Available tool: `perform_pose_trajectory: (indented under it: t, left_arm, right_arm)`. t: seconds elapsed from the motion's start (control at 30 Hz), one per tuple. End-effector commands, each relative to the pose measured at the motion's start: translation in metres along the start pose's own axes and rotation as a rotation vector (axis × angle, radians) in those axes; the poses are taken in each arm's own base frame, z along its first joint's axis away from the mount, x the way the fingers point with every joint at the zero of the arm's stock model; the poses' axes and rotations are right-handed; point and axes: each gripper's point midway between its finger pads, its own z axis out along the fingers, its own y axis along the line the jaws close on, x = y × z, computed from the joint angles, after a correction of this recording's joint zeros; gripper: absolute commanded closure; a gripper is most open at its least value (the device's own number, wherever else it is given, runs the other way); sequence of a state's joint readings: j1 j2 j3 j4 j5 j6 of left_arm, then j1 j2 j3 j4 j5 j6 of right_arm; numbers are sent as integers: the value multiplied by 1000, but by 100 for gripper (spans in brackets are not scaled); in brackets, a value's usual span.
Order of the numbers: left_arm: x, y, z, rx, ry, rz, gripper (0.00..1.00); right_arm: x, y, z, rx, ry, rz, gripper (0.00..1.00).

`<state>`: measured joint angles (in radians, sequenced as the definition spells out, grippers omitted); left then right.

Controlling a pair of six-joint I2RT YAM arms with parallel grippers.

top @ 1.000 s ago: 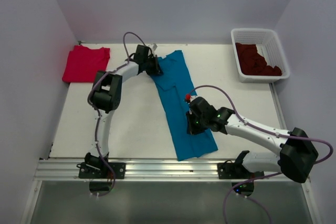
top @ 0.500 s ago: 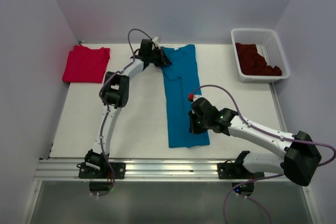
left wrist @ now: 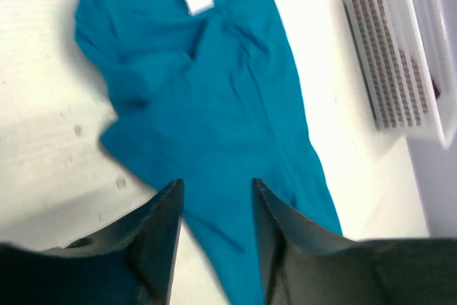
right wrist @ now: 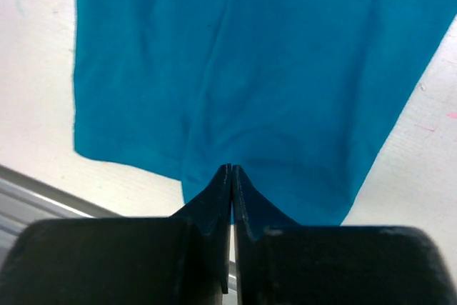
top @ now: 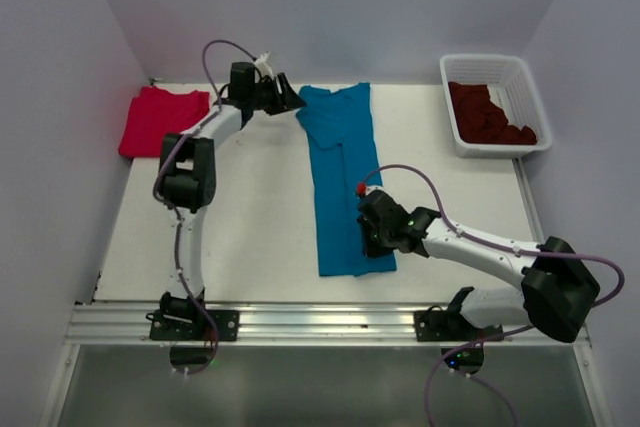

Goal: Fold and stack the t-shirts
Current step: Fold the tshirt

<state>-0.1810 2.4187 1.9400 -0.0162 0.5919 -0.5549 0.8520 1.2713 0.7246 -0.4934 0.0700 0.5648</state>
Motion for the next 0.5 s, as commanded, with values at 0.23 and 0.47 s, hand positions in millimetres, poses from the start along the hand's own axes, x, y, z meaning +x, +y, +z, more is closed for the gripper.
perform_pose_trajectory:
  t: [0.23,0.47]
  left_arm:
    - [124,-90,-157,-28,81,148,0]
    - [238,-137,-234,210,172,44,0]
  right_arm:
    - [-56,-26,-9,254,-173,70,47]
    - [-59,-54,-32,350,-217,190,34]
